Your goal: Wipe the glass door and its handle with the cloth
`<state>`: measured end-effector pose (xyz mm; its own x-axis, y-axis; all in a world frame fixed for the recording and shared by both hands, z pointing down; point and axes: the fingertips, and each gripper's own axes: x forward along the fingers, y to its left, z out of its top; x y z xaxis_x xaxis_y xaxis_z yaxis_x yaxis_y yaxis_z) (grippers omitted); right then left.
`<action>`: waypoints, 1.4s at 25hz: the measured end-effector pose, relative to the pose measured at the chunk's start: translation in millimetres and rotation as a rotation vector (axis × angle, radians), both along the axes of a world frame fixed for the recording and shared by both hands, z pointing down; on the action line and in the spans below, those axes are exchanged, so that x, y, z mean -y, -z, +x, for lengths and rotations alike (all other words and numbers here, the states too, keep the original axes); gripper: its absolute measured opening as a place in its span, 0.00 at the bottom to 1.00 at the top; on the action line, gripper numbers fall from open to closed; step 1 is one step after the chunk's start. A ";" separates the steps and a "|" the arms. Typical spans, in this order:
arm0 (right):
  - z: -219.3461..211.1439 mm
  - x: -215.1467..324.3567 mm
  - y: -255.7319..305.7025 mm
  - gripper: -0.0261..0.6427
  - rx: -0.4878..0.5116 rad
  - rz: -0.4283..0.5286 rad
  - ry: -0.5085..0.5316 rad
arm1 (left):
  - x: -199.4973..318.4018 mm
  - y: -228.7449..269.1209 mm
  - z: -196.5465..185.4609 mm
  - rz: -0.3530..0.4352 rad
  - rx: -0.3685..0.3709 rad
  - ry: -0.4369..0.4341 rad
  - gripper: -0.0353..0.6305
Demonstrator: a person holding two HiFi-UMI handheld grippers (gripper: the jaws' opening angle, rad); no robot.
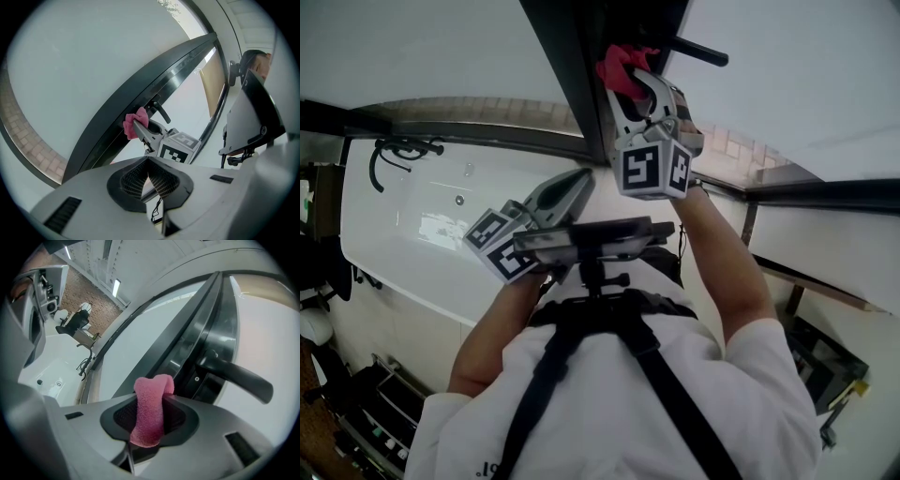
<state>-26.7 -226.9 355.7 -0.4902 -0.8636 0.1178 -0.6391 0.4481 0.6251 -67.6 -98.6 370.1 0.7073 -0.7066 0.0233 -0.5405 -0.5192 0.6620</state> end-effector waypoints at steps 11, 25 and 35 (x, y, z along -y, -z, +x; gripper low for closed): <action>27.8 17.3 -46.3 0.20 0.013 -0.172 -0.099 | 1.6 -3.5 -1.3 -0.008 -0.001 -0.001 0.03; 60.9 13.9 -47.8 0.20 0.027 -0.188 -0.189 | 0.6 -4.1 -0.1 -0.015 -0.002 -0.011 0.03; 68.2 2.2 19.4 0.20 0.003 0.057 -0.174 | -0.3 -7.9 0.9 -0.028 -0.008 -0.009 0.03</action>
